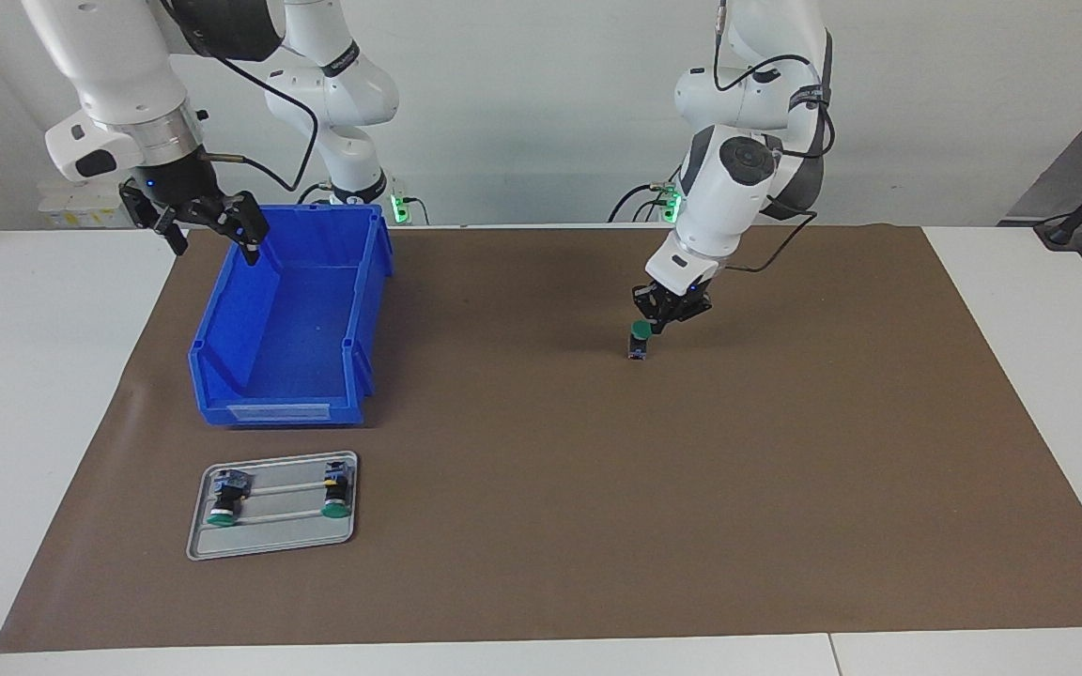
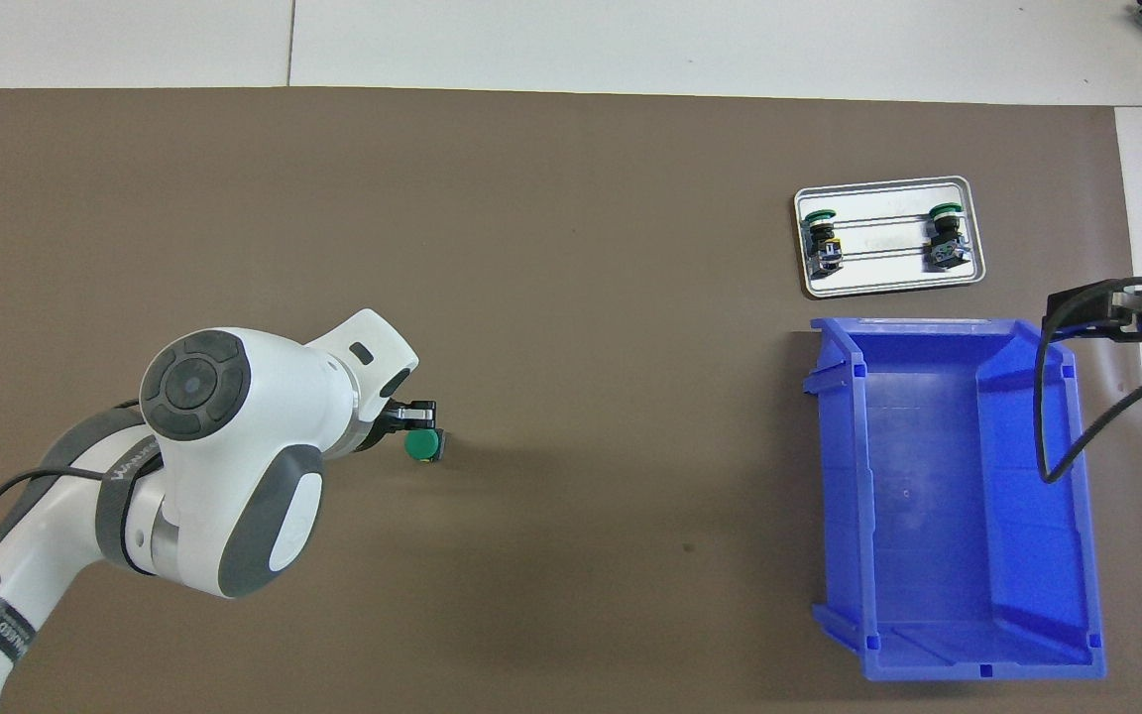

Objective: Place and press button with both arms
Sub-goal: 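Press down on the green button with the left gripper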

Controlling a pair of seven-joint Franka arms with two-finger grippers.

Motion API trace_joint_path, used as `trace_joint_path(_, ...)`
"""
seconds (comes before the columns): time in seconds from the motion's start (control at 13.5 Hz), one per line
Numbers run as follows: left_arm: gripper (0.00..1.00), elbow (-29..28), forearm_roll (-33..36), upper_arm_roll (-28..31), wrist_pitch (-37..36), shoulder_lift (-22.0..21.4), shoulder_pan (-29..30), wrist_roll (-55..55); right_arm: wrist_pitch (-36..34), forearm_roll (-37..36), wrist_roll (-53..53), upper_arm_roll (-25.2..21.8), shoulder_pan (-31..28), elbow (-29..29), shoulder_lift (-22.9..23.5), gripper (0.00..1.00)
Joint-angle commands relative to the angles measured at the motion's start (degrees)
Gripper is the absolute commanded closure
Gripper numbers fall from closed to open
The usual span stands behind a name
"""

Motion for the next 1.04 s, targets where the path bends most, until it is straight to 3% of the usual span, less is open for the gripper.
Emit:
trace_joint_path(0.0, 1.0, -1.6, 1.3, 0.2, 3.3, 0.6, -1.2, -0.8, 0.7, 0.4, 0.2, 0.4, -0.5, -1.7, -1.4, 0.0)
trace_joint_path(0.96, 1.0, -5.2, 1.3, 0.2, 5.8, 0.8, -2.2, -0.9, 0.8, 0.4, 0.2, 0.4, -0.5, -1.7, -1.4, 0.0)
